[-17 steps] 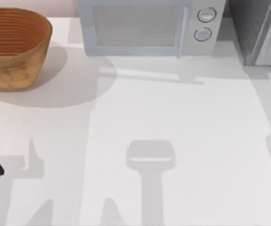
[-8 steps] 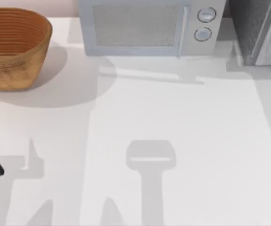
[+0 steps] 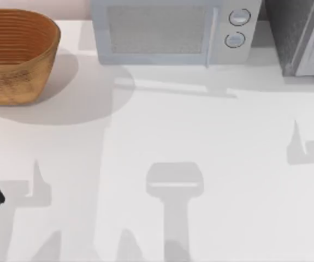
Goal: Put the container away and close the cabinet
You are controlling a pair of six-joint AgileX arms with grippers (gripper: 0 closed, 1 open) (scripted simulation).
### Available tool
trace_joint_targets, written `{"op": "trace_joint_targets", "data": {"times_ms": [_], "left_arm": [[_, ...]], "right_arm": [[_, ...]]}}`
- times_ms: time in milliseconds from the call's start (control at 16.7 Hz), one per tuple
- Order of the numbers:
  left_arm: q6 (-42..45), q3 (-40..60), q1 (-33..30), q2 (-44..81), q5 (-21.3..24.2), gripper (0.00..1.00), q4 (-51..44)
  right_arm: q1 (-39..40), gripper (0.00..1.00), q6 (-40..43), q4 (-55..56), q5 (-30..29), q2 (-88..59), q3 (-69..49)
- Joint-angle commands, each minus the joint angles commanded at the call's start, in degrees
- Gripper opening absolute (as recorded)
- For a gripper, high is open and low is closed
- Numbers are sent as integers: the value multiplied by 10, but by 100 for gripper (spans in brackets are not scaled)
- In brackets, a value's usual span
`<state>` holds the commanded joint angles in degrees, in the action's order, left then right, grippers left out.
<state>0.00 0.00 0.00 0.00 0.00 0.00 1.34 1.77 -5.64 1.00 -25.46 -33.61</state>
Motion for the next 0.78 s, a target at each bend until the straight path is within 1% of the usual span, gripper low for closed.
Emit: {"op": "trace_joint_targets", "data": {"times_ms": [180,360,540,780], "left_arm": [[0,0,0,0,0,100,0],[0,0,0,0,0,100,0],[0,0,0,0,0,100,0],[0,0,0,0,0,100,0]], "right_arm": [[-6,100,-6,30,-2,122,163],[-11,100,-12,48,-6,207,273],[-13,100,-17,56,-9,250,329],[-13,100,-18,56,-10,255,336]]}}
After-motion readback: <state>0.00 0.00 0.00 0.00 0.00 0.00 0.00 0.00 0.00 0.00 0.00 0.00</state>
